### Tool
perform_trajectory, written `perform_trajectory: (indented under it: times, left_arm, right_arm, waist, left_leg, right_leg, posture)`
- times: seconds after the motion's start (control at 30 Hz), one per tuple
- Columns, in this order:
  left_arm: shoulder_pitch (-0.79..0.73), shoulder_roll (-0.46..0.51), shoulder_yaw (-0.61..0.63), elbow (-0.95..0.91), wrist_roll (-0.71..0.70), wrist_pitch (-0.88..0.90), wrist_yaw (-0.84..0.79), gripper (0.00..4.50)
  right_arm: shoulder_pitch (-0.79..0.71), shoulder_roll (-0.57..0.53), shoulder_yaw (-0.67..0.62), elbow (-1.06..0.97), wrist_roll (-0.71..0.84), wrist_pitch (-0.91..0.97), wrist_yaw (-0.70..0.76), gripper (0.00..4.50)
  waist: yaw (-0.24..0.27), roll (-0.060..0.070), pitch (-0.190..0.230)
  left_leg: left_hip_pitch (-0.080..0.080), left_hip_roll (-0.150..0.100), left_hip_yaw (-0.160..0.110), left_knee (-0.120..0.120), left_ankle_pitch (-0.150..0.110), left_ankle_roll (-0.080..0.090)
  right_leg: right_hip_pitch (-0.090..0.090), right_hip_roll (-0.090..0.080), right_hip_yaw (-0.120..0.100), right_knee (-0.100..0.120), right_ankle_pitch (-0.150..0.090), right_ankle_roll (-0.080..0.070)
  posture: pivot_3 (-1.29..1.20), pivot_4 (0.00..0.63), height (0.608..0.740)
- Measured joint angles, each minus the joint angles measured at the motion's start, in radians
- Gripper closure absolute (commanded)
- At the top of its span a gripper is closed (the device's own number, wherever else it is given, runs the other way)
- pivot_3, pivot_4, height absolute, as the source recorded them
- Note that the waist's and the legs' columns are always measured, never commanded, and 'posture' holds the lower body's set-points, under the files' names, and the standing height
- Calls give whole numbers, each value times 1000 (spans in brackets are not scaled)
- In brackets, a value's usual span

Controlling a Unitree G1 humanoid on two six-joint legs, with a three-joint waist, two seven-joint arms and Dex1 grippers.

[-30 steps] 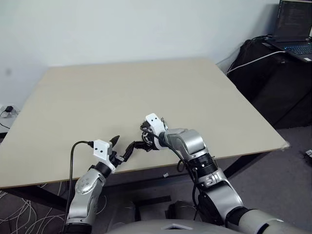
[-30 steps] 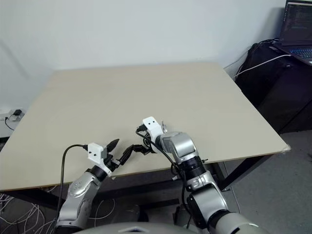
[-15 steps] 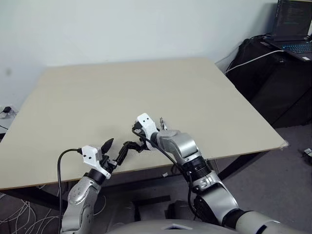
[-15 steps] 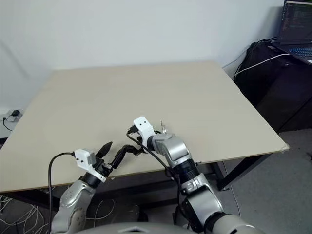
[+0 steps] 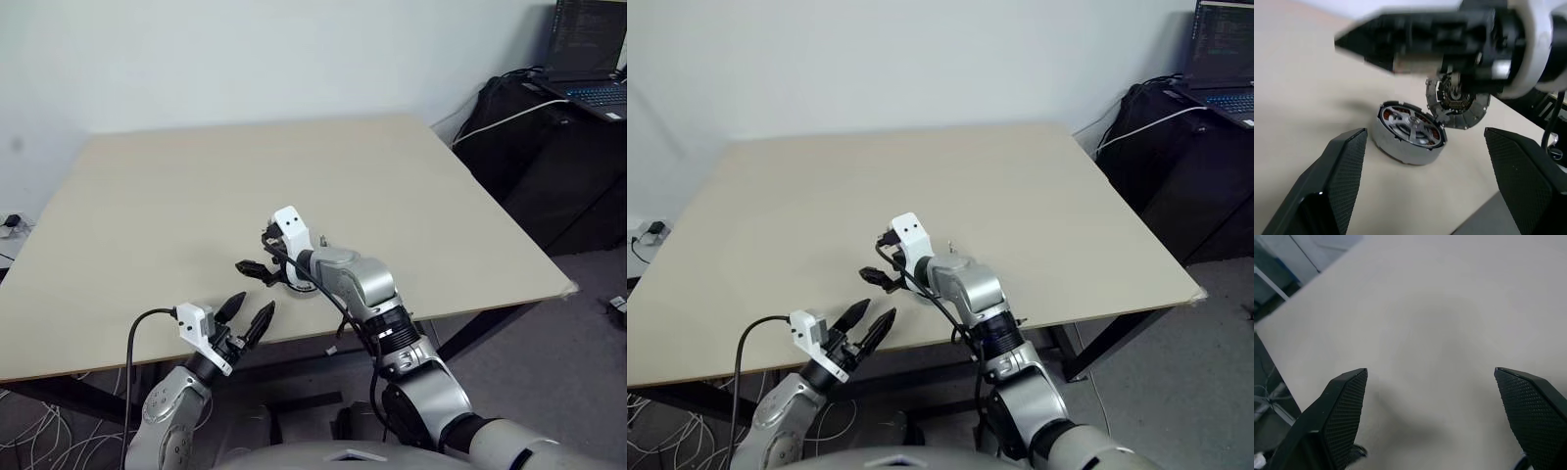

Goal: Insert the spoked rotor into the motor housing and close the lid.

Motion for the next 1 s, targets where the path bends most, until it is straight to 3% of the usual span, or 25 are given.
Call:
perform_trajectory:
  times: [0.33, 0.43, 0.57, 0.83, 1.0]
  left_arm:
    - [6, 5, 0, 5, 16, 5, 19, 457]
    - [3, 3, -7, 10, 33, 6, 33, 457]
    - [-4, 1, -8, 56, 41, 3, 37, 457]
    - [-54, -2, -5, 153, 54, -54, -1, 457]
    - [-83, 3, 16, 317, 65, -142, -79, 457]
  right_arm:
    - [-58, -16, -48, -158, 72, -6, -43, 29]
    - [-76, -61, -55, -223, 54, -53, -79, 632]
    - [-70, -186, -50, -285, -12, -109, -110, 1891]
    - [106, -457, -10, -395, -143, -167, -102, 4482]
    - [273, -579, 23, -433, -212, -191, -85, 4482]
  waist:
    - [2, 0, 1]
    - [5, 0, 1]
    - [7, 0, 1]
    - [9, -1, 1]
    - [8, -3, 3]
  left_leg:
    - [0, 0, 0, 0, 0, 0]
    - [0, 0, 0, 0, 0, 0]
    - [0, -1, 1, 0, 0, 0]
    - [0, 0, 1, -1, 0, 0]
    - [0, 0, 1, 0, 0, 0]
  right_leg:
    - [0, 0, 0, 0, 0, 0]
    - [0, 0, 0, 0, 0, 0]
    - [0, -1, 0, -1, 0, 0]
    - [0, 0, 0, 0, -1, 0]
    - [0, 0, 1, 0, -1, 0]
  posture:
    - [0, 0, 740]
    - [0, 0, 740]
    - [0, 0, 740]
    - [0, 0, 740]
    - [0, 0, 740]
